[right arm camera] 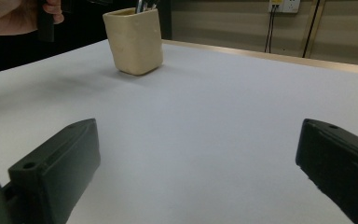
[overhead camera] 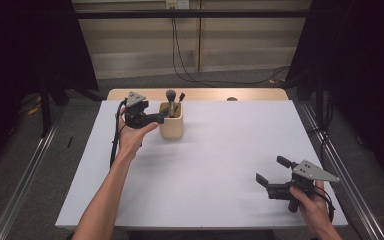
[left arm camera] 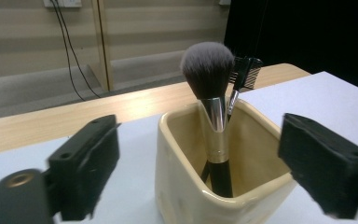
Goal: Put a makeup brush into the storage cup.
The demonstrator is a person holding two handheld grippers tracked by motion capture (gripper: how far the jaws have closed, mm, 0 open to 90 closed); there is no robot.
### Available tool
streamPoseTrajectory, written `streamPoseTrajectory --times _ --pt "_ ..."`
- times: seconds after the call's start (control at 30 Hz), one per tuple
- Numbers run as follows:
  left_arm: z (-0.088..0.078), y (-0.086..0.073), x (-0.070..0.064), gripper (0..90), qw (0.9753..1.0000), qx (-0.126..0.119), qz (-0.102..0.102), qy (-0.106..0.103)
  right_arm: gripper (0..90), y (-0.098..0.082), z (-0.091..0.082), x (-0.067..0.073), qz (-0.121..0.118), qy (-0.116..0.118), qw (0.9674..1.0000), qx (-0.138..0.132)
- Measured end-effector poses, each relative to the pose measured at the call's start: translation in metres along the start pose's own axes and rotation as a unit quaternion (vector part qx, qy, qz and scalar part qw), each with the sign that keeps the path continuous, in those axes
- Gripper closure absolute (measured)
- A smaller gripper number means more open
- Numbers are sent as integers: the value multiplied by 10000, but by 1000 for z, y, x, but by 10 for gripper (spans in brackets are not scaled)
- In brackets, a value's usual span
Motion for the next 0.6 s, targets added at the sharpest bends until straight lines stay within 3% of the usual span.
streamPoseTrajectory --times 0.17,0.27,0.47,0.6 --pt "-1 1 1 62 10000 -55 -34 -58 0 0 2 -3 80 -17 10000 -25" --pt "-4 1 1 36 9999 30 -61 -127 0 1 2 -4 76 -1 10000 -27" --pt "-16 6 0 24 10000 -54 60 -15 0 2 4 -2 75 25 10000 -40" --pt "-26 4 0 32 9995 -165 241 -138 0 2 5 -2 48 64 10000 -43"
Point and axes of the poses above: each handheld gripper's, and its own axes: z roughly forward along the jaws, y roughly out of its top, x roughly to its left, the point moved 1 cm from there along z, roughly forward along the jaws, and after that the axes turned 3 degrees about -y, right-handed, at the moved point
